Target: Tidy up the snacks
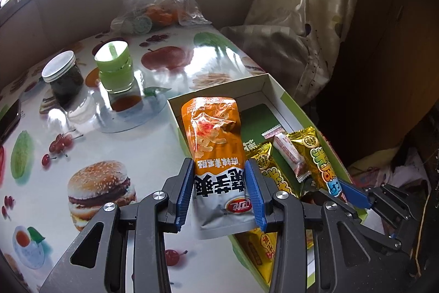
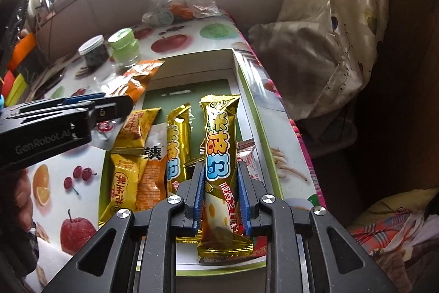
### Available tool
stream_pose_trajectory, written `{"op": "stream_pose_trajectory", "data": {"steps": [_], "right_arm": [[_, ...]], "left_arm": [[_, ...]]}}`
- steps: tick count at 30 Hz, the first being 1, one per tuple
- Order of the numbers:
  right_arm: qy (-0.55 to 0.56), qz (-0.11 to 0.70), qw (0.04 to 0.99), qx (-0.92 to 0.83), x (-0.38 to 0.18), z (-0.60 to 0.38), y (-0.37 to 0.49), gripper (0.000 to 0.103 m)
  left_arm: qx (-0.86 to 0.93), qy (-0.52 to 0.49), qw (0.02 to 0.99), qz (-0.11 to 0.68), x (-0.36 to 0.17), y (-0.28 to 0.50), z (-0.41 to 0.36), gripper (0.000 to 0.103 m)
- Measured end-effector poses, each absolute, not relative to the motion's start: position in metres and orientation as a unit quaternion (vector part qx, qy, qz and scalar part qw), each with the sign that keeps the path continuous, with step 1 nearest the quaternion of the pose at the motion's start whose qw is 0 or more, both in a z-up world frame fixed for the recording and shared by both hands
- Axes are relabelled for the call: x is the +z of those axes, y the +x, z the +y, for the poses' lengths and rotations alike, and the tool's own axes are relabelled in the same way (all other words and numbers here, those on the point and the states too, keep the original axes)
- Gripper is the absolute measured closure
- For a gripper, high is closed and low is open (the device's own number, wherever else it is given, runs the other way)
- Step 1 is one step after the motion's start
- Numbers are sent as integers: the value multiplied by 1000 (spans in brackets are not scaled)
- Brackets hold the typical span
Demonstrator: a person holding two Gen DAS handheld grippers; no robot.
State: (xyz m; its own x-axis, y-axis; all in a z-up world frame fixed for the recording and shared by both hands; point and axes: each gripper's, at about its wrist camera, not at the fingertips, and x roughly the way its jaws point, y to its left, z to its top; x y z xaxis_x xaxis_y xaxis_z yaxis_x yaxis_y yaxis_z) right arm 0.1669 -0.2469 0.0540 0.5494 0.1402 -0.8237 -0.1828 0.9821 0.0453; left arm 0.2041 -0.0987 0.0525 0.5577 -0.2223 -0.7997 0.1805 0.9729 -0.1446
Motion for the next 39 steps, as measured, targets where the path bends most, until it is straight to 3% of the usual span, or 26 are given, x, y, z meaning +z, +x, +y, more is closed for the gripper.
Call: {"op": "stream_pose_trajectory", "data": {"steps": [11,35,39], "right_arm": [[-16,463,881,98,52,-249,170,81],[-3,445,891,89,60,-247,161,62],[4,439,895,82,65,-248,153,61]], "left_arm": [[-115,-20,878,463,47,214,-106,61],[-108,-16,880,462,51,205,-104,59],[-108,-18,887,449,59,193,-101,53]]}}
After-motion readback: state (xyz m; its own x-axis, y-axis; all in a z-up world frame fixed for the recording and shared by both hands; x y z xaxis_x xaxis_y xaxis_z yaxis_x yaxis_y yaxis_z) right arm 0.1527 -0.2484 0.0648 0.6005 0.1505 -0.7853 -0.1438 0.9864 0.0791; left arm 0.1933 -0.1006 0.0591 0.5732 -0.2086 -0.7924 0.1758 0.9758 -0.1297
